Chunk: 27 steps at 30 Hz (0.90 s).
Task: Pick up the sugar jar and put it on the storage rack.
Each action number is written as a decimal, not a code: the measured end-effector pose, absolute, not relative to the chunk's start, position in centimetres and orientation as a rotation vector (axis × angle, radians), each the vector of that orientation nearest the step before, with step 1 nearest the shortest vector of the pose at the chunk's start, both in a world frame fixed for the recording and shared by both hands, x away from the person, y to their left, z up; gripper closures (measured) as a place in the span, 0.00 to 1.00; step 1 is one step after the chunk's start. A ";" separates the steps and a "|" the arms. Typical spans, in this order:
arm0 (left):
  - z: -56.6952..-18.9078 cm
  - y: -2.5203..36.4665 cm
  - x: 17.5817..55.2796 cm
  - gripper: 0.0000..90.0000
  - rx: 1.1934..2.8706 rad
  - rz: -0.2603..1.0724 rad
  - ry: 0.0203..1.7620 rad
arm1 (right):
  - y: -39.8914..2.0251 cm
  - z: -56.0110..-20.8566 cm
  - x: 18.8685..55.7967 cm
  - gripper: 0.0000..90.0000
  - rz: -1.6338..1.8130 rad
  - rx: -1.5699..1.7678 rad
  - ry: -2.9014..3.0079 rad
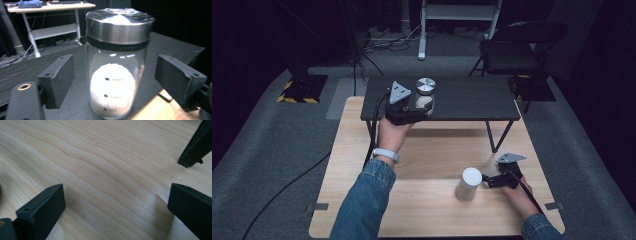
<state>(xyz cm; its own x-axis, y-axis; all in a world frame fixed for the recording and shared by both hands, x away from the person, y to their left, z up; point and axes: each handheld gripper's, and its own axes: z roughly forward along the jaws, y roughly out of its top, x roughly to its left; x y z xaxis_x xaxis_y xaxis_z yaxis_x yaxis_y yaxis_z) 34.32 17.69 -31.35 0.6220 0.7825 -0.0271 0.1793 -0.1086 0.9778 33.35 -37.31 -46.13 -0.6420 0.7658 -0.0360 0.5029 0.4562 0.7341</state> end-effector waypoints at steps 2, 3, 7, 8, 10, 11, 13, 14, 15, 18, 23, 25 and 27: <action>-31.3 18.2 33.6 0.20 1.647 0.624 0.790 | -37.3 -46.1 33.4 0.01 1.005 1.072 2.348; -31.3 18.5 33.2 0.19 1.662 0.629 0.782 | -37.3 -46.1 33.4 0.01 1.004 1.072 2.349; -31.9 19.9 31.5 0.19 1.670 0.603 0.761 | -37.3 -46.1 33.4 0.01 1.004 1.072 2.349; -32.3 20.3 31.1 0.19 1.667 0.599 0.757 | -37.3 -46.1 33.4 0.01 1.004 1.072 2.349; -33.2 20.9 30.5 0.19 1.670 0.579 0.766 | -37.3 -46.1 33.4 0.01 1.004 1.072 2.349; -33.4 21.1 30.3 0.19 1.676 0.573 0.770 | -37.3 -46.1 33.4 0.01 1.004 1.071 2.349; -34.5 21.6 29.7 0.19 1.683 0.564 0.780 | -37.3 -46.1 33.4 0.01 1.004 1.071 2.349; -35.1 21.8 29.4 0.19 1.687 0.558 0.784 | -37.3 -46.1 33.4 0.01 1.004 1.071 2.349; -35.6 21.9 29.2 0.19 1.695 0.555 0.787 | -37.3 -46.1 33.4 0.01 1.004 1.071 2.349; -37.0 22.0 28.7 0.19 1.719 0.537 0.794 | -37.3 -46.1 33.4 0.01 1.005 1.071 2.349; -39.0 22.2 28.1 0.19 1.745 0.503 0.802 | -37.4 -46.1 33.4 0.01 1.009 1.062 2.358; -39.9 22.1 27.8 0.19 1.765 0.491 0.808 | -37.5 -46.1 33.5 0.01 1.010 1.051 2.366; -40.8 21.9 27.6 0.19 1.784 0.476 0.818 | -37.6 -46.1 33.5 0.01 1.013 1.043 2.371</action>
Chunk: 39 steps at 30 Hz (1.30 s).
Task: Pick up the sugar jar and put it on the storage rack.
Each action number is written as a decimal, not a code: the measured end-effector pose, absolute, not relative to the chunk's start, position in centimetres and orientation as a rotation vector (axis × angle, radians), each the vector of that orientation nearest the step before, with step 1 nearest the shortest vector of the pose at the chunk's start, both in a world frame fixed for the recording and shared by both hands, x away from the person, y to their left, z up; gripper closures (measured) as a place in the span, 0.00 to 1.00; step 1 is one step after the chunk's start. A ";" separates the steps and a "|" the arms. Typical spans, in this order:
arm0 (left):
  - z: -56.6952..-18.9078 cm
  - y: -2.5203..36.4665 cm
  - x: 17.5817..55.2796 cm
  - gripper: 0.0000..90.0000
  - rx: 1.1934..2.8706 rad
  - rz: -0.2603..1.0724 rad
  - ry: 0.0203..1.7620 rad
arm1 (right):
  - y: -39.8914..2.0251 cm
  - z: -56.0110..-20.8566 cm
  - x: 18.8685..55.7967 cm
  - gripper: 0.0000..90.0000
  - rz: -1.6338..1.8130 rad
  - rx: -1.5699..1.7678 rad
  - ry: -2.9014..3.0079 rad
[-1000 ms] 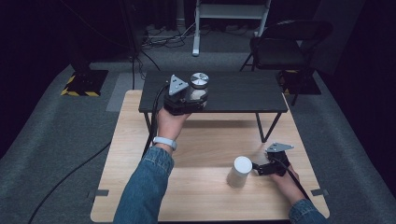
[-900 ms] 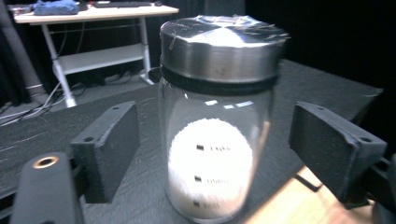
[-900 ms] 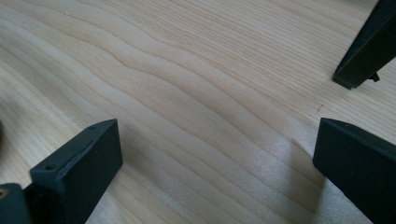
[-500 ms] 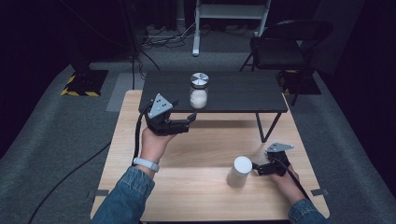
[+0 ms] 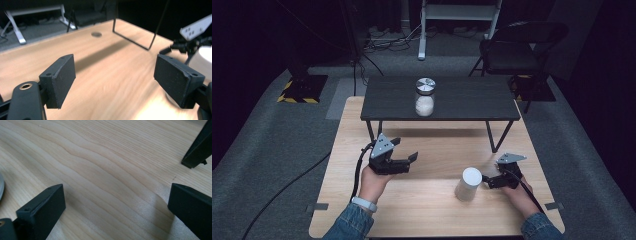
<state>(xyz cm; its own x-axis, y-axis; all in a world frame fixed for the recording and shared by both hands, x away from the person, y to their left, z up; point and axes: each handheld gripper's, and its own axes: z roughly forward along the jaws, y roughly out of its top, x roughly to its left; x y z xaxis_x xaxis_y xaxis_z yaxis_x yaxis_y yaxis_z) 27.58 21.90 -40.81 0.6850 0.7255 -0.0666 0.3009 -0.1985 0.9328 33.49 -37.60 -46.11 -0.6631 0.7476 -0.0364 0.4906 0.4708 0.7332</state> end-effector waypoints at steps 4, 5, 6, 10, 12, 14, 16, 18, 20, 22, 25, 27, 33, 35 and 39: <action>-42.5 21.4 27.1 0.19 1.838 0.479 0.838 | -37.6 -46.1 33.5 0.01 1.014 1.040 2.374; -43.0 21.4 27.0 0.19 1.846 0.477 0.847 | -37.6 -46.1 33.5 0.01 1.014 1.039 2.375; -43.5 21.4 27.0 0.19 1.851 0.466 0.858 | -37.6 -46.1 33.5 0.01 1.014 1.039 2.375; -44.3 21.5 27.4 0.17 1.895 0.441 0.897 | -37.6 -46.1 33.5 0.00 1.014 1.037 2.378; -44.6 21.6 27.5 0.18 1.908 0.437 0.913 | -37.6 -46.1 33.6 0.00 1.012 1.036 2.380; -44.6 21.3 27.6 0.18 1.947 0.442 0.924 | -37.6 -46.1 33.6 0.00 1.012 1.034 2.382; -44.9 21.1 27.6 0.18 1.963 0.442 0.924 | -37.6 -46.1 33.7 0.00 1.012 1.032 2.383; -44.8 20.9 27.7 0.17 1.991 0.439 0.928 | -37.6 -46.1 33.7 0.00 1.012 1.033 2.383; -44.9 20.6 27.8 0.17 2.011 0.440 0.930 | -37.5 -46.1 33.7 0.00 1.013 1.035 2.382; -44.9 20.4 28.0 0.17 2.038 0.442 0.938 | -37.4 -46.1 33.7 0.00 1.012 1.034 2.382; -44.9 20.0 28.4 0.16 2.070 0.436 0.960 | -37.3 -46.1 33.6 0.00 1.011 1.034 2.381; -45.0 19.8 28.6 0.16 2.078 0.424 0.976 | -37.3 -46.1 33.6 0.00 1.011 1.033 2.381; -45.1 18.9 28.9 0.16 2.135 0.437 1.002 | -37.3 -46.1 33.6 0.00 1.011 1.030 2.383; -45.3 18.9 28.9 0.16 2.131 0.437 1.020 | -37.3 -46.1 33.6 0.00 1.012 1.028 2.384; -45.6 18.5 29.4 0.16 2.167 0.443 1.047 | -37.3 -46.1 33.6 0.00 1.012 1.027 2.385</action>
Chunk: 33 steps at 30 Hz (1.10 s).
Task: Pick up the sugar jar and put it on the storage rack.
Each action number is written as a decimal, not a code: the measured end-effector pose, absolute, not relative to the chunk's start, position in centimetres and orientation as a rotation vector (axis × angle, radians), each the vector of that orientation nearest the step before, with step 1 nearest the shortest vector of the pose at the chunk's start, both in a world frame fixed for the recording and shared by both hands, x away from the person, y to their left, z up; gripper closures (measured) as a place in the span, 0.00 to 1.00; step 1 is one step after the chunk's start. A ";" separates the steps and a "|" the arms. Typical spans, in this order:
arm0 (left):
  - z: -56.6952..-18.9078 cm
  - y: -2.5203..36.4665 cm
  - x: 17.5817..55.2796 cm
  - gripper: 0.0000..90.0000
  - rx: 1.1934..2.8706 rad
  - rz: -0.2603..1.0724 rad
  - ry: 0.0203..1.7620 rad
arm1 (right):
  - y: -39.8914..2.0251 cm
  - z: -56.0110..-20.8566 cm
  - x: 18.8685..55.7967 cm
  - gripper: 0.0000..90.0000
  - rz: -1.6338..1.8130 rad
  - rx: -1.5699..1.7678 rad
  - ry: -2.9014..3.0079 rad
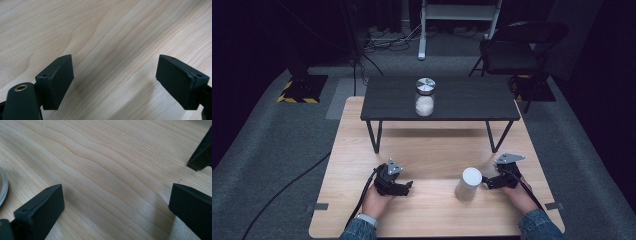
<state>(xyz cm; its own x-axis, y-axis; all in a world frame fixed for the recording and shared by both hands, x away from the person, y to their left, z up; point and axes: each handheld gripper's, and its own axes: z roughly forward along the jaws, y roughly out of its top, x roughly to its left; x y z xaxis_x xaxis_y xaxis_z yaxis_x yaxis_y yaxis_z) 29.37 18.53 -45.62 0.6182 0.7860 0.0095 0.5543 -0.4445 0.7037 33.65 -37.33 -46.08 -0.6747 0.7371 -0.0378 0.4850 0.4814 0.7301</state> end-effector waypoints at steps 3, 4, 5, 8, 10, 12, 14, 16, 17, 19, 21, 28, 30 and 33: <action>-45.9 18.5 29.2 0.13 2.160 0.459 1.045 | -37.3 -46.1 33.7 0.00 1.012 1.027 2.385; -46.0 18.6 29.2 0.12 2.156 0.462 1.043 | -37.3 -46.1 33.7 0.00 1.012 1.026 2.385; -46.3 18.7 29.1 0.10 2.148 0.467 1.033 | -37.3 -46.1 33.7 0.00 1.012 1.026 2.385; -46.4 18.5 29.0 0.07 2.142 0.469 1.047 | -37.3 -46.1 33.7 0.00 1.012 1.025 2.386; -46.4 18.2 29.1 0.05 2.147 0.468 1.052 | -37.3 -46.1 33.7 0.00 1.013 1.025 2.386; -46.3 18.0 29.2 0.02 2.152 0.468 1.056 | -37.3 -46.1 33.7 0.00 1.012 1.026 2.386; -46.3 17.9 29.2 0.02 2.151 0.471 1.059 | -37.3 -46.1 33.7 0.00 1.012 1.026 2.386; -46.3 17.8 29.2 0.00 2.148 0.470 1.072 | -37.3 -46.1 33.7 0.00 1.012 1.026 2.386; -46.3 17.8 29.2 0.00 2.148 0.470 1.073 | -37.3 -46.1 33.7 0.00 1.012 1.026 2.386; -46.3 17.8 29.2 0.00 2.149 0.470 1.072 | -37.3 -46.1 33.7 0.00 1.012 1.025 2.386; -46.3 17.8 29.2 0.00 2.148 0.470 1.073 | -37.3 -46.1 33.7 0.00 1.012 1.026 2.386; -46.3 17.8 29.2 0.00 2.148 0.470 1.073 | -37.3 -46.1 33.7 0.00 1.012 1.025 2.387; -46.3 17.8 29.2 0.00 2.148 0.470 1.073 | -37.3 -46.1 33.7 0.00 1.013 1.024 2.387; -46.3 17.8 29.1 0.00 2.147 0.470 1.074 | -37.2 -46.1 33.8 0.00 1.014 1.024 2.387</action>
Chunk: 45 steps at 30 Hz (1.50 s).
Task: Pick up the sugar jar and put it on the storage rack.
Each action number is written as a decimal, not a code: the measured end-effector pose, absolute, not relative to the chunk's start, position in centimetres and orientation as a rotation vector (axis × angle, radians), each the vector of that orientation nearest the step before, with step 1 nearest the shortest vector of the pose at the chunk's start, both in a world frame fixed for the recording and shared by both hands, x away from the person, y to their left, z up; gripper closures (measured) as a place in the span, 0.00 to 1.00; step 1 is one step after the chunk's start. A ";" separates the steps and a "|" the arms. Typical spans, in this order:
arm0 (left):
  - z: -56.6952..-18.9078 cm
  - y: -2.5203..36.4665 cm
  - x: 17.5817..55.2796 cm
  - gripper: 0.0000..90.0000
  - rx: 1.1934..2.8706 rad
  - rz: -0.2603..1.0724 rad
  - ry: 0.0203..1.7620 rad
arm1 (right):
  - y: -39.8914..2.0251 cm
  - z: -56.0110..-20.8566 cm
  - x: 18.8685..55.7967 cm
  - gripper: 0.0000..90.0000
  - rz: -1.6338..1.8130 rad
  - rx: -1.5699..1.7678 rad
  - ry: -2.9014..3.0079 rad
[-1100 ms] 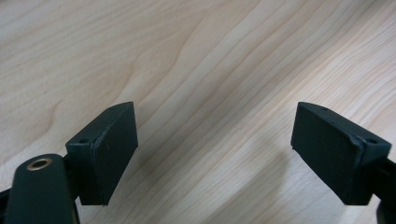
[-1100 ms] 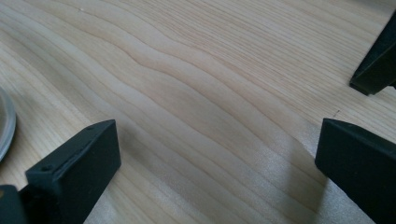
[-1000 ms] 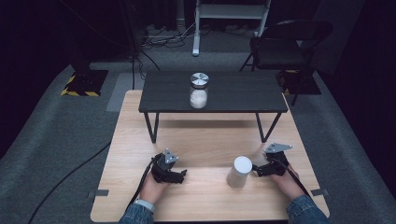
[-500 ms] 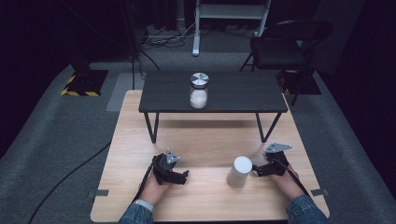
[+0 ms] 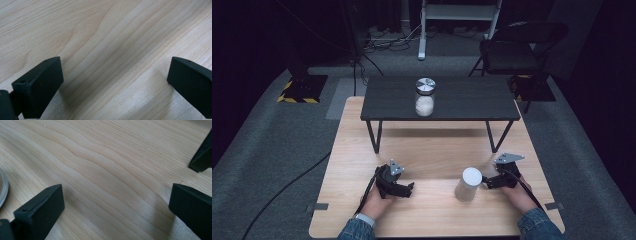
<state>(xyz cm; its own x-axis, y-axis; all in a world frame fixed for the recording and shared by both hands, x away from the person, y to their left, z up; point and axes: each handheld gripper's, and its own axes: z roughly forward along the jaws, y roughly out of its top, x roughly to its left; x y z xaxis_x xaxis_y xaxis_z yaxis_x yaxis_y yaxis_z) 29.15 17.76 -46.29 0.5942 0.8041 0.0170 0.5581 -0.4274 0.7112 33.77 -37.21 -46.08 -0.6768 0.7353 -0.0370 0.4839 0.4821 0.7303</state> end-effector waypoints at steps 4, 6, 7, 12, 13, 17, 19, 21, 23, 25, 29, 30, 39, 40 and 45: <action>-46.3 17.8 29.2 0.00 2.148 0.470 1.073 | -37.2 -46.1 33.8 0.00 1.015 1.025 2.387; -46.3 17.8 29.2 0.00 2.148 0.470 1.073 | -37.2 -46.1 33.8 0.00 1.015 1.024 2.388; -46.3 17.8 29.2 0.00 2.148 0.470 1.073 | -37.2 -46.1 33.8 0.00 1.015 1.024 2.388; -46.3 17.8 29.2 0.00 2.147 0.467 1.077 | -37.2 -46.1 33.8 0.00 1.013 1.025 2.388; -46.3 17.8 29.2 0.00 2.147 0.467 1.077 | -37.2 -46.1 33.8 0.00 1.014 1.025 2.388; -46.3 17.8 29.2 0.00 2.147 0.467 1.077 | -37.2 -46.1 33.8 0.00 1.014 1.025 2.387; -46.3 17.7 29.1 0.00 2.145 0.471 1.081 | -37.2 -46.1 33.9 0.00 1.015 1.024 2.390; -46.3 17.7 29.1 0.00 2.144 0.471 1.082 | -37.1 -46.1 33.9 0.00 1.013 1.024 2.388; -46.3 17.7 29.1 0.00 2.144 0.471 1.084 | -37.1 -46.1 33.9 0.00 1.013 1.025 2.388; -46.3 17.5 29.1 0.00 2.135 0.473 1.097 | -37.1 -46.1 33.8 0.00 1.012 1.029 2.385; -46.3 17.4 29.1 0.00 2.132 0.478 1.100 | -37.2 -46.1 33.7 0.00 1.014 1.028 2.385; -46.3 17.4 29.1 0.00 2.132 0.478 1.100 | -37.2 -46.1 33.7 0.00 1.014 1.028 2.386; -46.4 17.4 29.1 0.00 2.132 0.479 1.100 | -37.2 -46.1 33.7 0.00 1.014 1.028 2.385; -46.4 17.4 29.1 0.00 2.132 0.479 1.099 | -37.2 -46.1 33.7 0.00 1.014 1.028 2.385; -46.4 17.2 28.9 0.00 2.122 0.485 1.122 | -37.2 -46.1 33.7 0.00 1.015 1.028 2.385</action>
